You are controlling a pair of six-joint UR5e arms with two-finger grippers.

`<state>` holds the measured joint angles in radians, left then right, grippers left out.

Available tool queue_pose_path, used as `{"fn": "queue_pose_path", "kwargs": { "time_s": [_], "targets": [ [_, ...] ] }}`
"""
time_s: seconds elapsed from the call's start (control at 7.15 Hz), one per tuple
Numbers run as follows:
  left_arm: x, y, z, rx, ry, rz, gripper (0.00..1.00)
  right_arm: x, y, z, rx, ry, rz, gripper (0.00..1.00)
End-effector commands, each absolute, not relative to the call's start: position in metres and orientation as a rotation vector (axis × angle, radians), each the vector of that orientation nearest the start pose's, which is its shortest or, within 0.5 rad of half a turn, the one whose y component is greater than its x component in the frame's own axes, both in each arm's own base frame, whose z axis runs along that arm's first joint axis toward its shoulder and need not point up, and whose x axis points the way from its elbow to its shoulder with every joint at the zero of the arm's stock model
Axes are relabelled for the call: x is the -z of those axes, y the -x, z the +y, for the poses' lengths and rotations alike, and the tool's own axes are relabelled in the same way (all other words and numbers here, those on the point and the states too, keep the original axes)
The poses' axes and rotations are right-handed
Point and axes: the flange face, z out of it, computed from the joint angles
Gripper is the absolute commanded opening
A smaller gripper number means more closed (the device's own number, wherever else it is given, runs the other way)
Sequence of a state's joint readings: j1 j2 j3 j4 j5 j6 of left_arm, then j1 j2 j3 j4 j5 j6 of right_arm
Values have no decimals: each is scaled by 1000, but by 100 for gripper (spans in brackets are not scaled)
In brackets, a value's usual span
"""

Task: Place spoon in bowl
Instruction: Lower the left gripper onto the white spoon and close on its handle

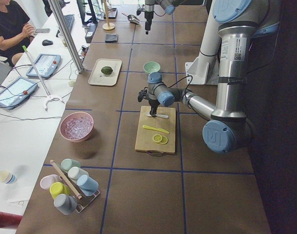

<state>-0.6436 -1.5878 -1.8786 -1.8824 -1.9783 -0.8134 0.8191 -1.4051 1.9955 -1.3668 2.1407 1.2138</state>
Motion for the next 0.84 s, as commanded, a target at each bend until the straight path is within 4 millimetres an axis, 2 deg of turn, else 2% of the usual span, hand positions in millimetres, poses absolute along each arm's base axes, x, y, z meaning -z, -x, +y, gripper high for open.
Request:
{"fn": "queue_pose_path", "kwargs": {
  "time_s": [0.0, 0.28, 0.42, 0.56, 0.7],
  "targets": [
    [-475, -353, -383, -237, -105, 737, 3, -350, 301, -438, -201, 20, -943, 100],
    [-464, -354, -383, -235, -115, 756, 0, -349, 300, -438, -201, 19, -944, 100],
    [-443, -356, -382, -234, -135, 788, 0, -349, 300, -438, -201, 21, -945, 100],
    [-401, -368, -391, -205, -164, 852, 0, -350, 296, -438, -203, 20, -946, 100],
    [-350, -393, -404, -191, -149, 901, 0, -353, 292, -441, -214, 20, -942, 100]
  ]
}}
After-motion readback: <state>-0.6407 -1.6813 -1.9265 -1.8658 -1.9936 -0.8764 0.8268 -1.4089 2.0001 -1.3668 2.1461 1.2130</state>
